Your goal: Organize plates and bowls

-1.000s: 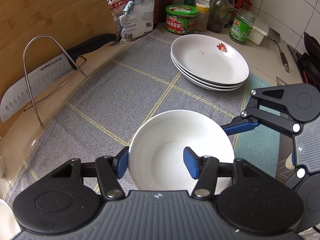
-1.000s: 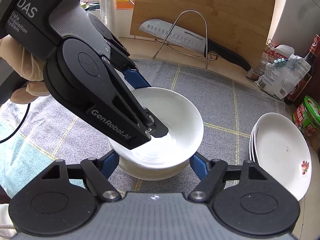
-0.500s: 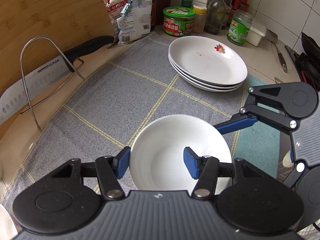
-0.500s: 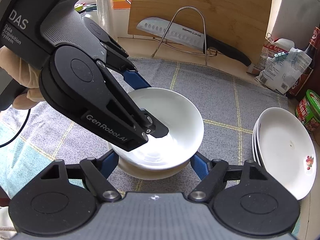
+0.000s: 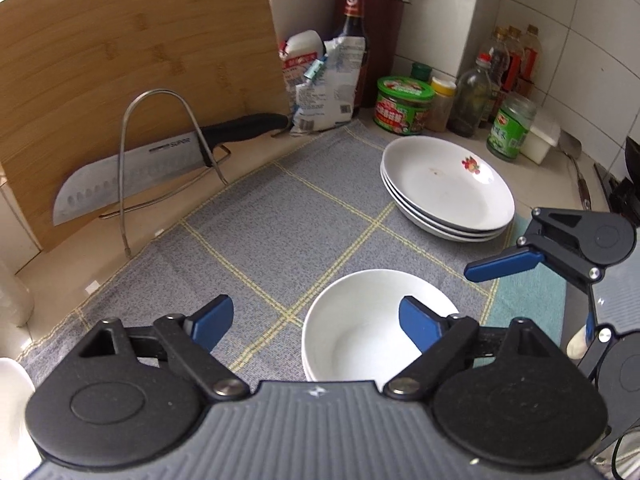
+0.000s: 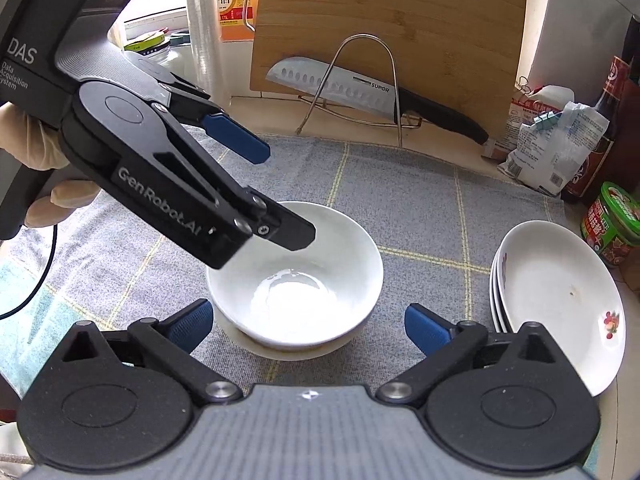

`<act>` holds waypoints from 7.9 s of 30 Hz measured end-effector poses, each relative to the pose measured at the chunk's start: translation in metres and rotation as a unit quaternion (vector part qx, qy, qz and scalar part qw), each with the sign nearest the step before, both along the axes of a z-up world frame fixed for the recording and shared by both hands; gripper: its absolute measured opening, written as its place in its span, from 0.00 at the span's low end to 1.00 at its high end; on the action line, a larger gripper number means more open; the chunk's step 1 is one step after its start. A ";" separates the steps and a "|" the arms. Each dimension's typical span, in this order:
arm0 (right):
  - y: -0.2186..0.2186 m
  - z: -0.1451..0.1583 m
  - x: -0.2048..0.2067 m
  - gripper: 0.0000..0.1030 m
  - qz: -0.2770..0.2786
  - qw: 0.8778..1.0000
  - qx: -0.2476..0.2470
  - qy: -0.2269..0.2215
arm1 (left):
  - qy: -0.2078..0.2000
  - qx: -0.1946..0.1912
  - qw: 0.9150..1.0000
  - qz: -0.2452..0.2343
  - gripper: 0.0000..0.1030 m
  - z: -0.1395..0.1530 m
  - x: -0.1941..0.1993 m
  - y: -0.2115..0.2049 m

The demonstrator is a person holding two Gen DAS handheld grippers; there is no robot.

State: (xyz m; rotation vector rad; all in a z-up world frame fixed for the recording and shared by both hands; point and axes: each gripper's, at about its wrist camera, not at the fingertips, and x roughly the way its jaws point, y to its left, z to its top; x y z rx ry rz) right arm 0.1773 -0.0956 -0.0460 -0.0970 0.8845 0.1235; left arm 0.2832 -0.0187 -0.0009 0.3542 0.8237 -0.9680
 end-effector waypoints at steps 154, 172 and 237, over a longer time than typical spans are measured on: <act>0.228 -0.074 0.172 0.92 0.113 0.988 0.028 -0.105 | 0.051 0.056 0.994 0.074 0.53 -0.043 0.177 0.210; 0.235 -0.054 0.151 0.92 0.106 0.991 0.014 -0.074 | 0.036 0.051 0.997 0.054 0.53 -0.021 0.145 0.214; 0.030 0.002 -0.002 0.92 -0.054 0.997 -0.011 -0.061 | 0.032 0.027 0.993 -0.107 0.53 0.012 0.018 -0.019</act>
